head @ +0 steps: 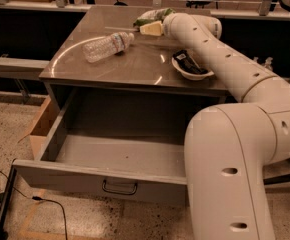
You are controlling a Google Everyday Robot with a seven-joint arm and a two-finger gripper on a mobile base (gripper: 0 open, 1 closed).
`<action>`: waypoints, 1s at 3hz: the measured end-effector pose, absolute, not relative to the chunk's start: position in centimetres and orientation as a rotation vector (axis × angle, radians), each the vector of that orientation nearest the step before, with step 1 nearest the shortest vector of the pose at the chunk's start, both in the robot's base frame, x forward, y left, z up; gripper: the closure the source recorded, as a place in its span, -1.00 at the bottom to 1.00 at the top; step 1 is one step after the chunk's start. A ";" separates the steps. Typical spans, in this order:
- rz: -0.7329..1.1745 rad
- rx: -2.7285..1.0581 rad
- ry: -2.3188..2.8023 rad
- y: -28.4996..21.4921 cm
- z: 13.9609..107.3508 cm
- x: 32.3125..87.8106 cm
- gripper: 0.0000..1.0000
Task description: Place green jalapeno chip bag into top drawer
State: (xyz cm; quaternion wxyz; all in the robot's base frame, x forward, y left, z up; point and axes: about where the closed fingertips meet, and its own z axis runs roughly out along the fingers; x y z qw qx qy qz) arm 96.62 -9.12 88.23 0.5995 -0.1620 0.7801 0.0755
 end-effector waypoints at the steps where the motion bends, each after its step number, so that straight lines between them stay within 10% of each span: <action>1: 0.177 -0.336 1.780 -9.7 88.9 97.5 -1.00; 3: 0.211 -0.251 1.847 -11.8 88.3 98.8 -1.00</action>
Offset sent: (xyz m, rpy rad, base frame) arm 0.0344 -0.0508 0.0213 0.1083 0.0459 -0.1302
